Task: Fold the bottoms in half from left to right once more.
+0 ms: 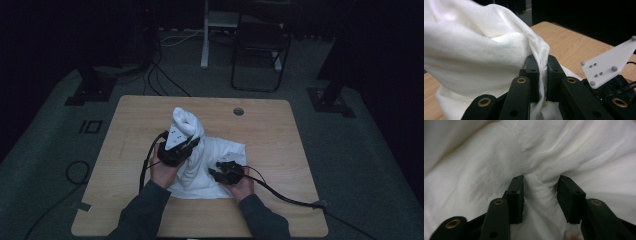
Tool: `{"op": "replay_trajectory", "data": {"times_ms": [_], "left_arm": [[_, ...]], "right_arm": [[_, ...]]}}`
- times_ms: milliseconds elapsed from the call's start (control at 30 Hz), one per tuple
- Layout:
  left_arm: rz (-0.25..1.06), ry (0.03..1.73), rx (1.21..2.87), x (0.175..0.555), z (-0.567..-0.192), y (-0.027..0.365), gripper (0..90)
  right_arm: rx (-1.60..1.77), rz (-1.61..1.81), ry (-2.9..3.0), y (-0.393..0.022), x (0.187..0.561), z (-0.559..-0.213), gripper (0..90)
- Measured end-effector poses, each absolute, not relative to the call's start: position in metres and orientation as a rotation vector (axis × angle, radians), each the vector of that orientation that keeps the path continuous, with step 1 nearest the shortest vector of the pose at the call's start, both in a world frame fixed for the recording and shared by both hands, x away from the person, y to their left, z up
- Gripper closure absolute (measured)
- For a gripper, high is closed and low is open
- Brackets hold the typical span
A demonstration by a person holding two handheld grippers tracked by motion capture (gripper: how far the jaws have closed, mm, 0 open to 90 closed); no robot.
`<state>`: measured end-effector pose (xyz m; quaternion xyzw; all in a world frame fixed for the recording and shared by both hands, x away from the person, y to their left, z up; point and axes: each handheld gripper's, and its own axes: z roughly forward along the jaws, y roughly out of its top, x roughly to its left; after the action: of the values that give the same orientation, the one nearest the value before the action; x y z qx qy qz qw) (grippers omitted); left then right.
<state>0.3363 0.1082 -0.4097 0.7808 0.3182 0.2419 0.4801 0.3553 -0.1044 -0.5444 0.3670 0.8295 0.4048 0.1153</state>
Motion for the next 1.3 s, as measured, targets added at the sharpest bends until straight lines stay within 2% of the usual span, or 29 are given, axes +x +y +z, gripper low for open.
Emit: {"op": "replay_trajectory", "data": {"times_ms": [167, 300, 367, 567, 833, 1300], "left_arm": [[0.558, 0.755, 1.932, 0.337, -0.419, 0.097, 83.2], [0.536, 0.739, 1.952, 0.336, -0.426, 0.086, 83.2], [0.522, 0.714, 1.991, 0.334, -0.435, 0.069, 83.2], [0.476, 0.682, 2.073, 0.331, -0.469, 0.036, 83.2], [0.394, 0.665, 2.202, 0.320, -0.525, 0.011, 82.9], [0.383, 0.677, 2.207, 0.323, -0.529, 0.008, 82.5]], "right_arm": [[1.090, 1.315, 2.377, -0.136, 0.344, -0.527, 52.3], [1.129, 1.267, 2.310, -0.164, 0.342, -0.517, 51.2], [1.188, 1.240, 2.243, -0.194, 0.342, -0.511, 50.1], [1.256, 1.250, 2.151, -0.224, 0.340, -0.506, 48.2], [1.176, 1.242, 2.135, -0.224, 0.334, -0.491, 43.8], [1.062, 1.377, 2.119, -0.205, 0.327, -0.458, 37.9]]}}
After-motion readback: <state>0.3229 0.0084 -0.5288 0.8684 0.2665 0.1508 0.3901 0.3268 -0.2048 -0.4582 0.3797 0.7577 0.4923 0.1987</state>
